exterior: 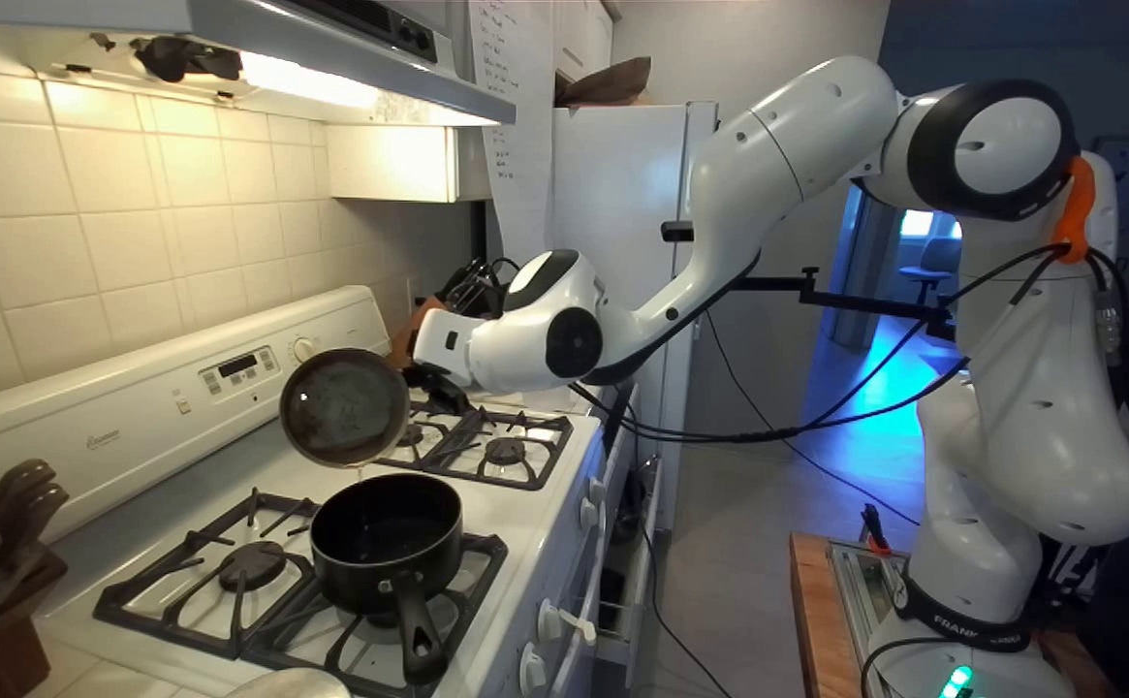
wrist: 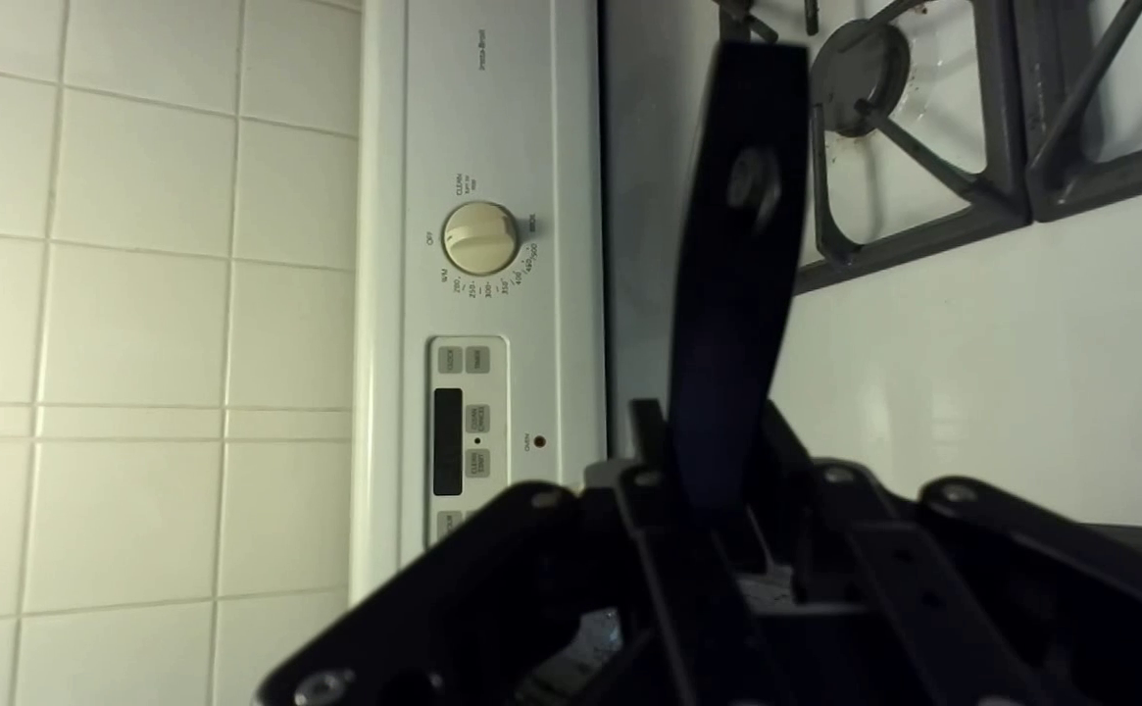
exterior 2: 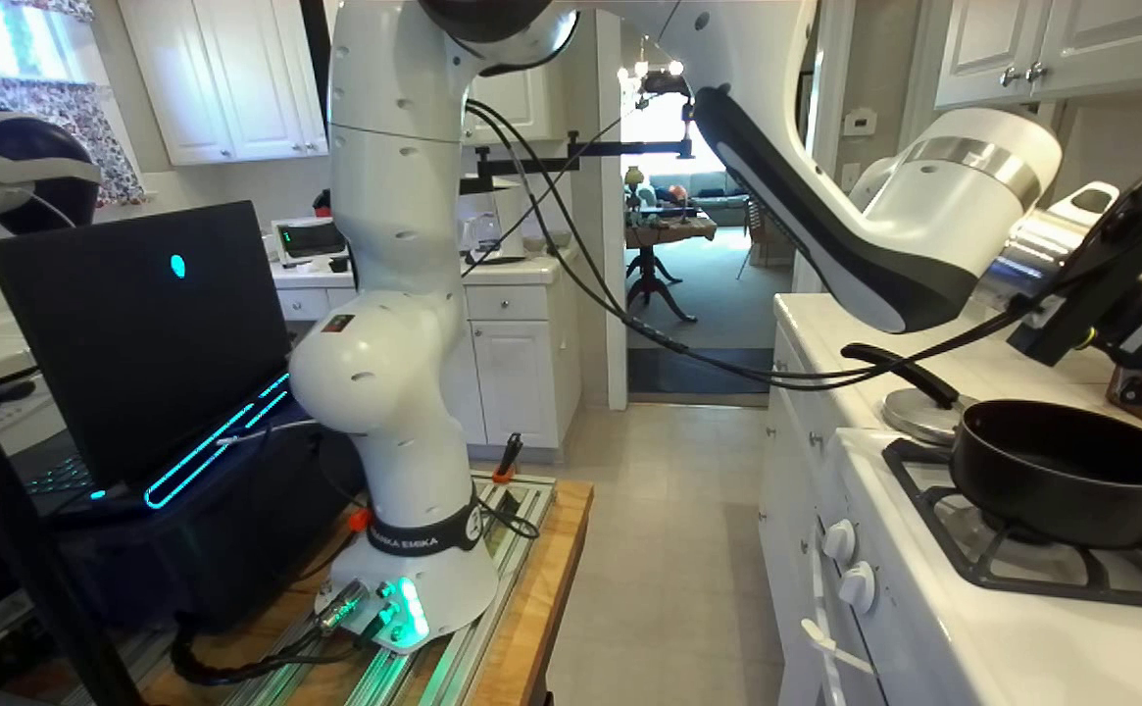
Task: Pour the liquid in the silver saucepan into the black saucepan.
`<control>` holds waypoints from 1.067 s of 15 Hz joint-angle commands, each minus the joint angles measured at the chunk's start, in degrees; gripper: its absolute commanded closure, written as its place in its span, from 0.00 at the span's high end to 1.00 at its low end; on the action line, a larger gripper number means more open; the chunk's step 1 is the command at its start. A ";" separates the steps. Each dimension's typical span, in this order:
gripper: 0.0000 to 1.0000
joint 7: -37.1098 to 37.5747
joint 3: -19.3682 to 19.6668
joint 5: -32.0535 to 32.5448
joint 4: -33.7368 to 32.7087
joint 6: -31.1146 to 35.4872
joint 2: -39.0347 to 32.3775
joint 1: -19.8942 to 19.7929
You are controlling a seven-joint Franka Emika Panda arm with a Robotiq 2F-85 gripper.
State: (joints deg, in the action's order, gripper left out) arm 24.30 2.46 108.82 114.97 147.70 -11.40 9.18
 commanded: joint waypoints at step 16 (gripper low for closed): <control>0.06 -2.20 -4.35 -3.53 1.40 0.31 2.40 -5.21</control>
State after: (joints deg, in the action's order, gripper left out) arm 24.14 -0.53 107.99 115.36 147.70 -10.99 5.97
